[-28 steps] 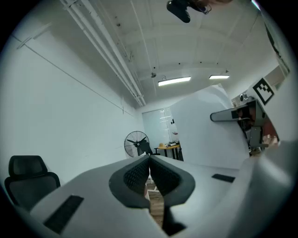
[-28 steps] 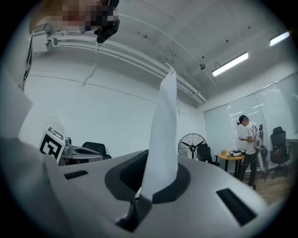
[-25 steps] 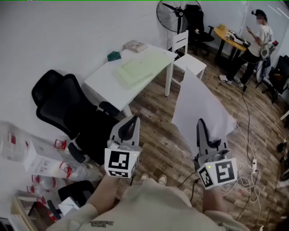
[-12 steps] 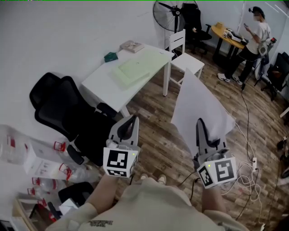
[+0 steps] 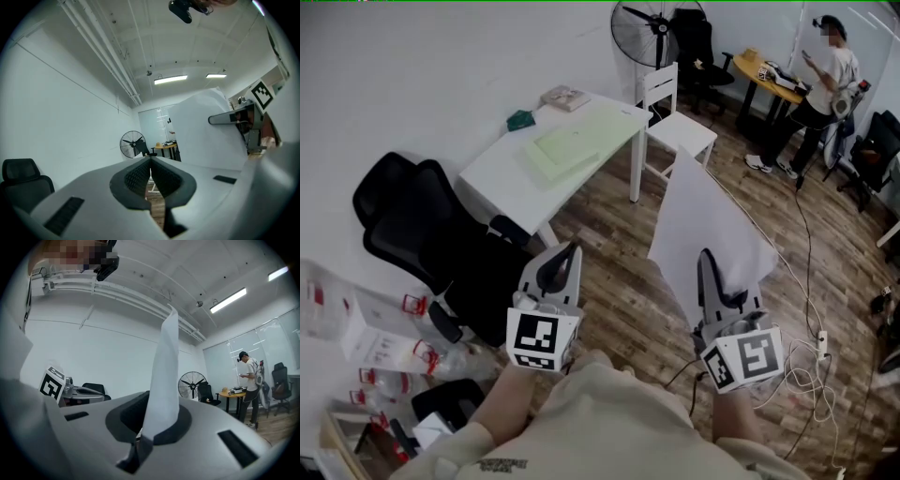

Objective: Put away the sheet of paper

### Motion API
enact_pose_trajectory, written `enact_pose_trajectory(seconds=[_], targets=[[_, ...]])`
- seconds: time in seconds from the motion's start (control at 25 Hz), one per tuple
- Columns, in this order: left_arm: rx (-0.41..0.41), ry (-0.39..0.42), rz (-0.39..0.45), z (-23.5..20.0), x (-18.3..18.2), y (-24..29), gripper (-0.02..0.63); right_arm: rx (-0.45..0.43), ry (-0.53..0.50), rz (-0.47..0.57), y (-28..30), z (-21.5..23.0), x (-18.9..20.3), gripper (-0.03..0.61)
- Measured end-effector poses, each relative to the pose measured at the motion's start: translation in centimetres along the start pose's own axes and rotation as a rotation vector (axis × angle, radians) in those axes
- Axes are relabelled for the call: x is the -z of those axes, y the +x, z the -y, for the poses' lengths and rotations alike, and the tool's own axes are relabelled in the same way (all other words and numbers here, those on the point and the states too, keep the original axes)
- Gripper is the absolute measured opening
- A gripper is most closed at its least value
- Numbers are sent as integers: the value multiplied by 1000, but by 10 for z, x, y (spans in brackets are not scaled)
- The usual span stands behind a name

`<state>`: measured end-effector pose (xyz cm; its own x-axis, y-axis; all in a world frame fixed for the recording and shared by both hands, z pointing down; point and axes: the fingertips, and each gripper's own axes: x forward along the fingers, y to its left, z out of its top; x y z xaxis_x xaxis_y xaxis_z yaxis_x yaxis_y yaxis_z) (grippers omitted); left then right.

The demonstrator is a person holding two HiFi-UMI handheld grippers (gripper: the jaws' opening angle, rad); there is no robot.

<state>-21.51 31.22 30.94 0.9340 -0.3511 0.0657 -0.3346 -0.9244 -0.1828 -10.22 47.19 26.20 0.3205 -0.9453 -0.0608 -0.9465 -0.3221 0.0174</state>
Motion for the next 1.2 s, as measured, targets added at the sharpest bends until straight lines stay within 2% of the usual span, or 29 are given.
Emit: enact_pose_trajectory(seconds=[0.72,1.2], targets=[[18,-4,-13,0,7,40,21,-5,5,-35,25,27,16,23],[24,-13,-24,-35,18,99,21,-39,-14,-71,101,42,29,23]])
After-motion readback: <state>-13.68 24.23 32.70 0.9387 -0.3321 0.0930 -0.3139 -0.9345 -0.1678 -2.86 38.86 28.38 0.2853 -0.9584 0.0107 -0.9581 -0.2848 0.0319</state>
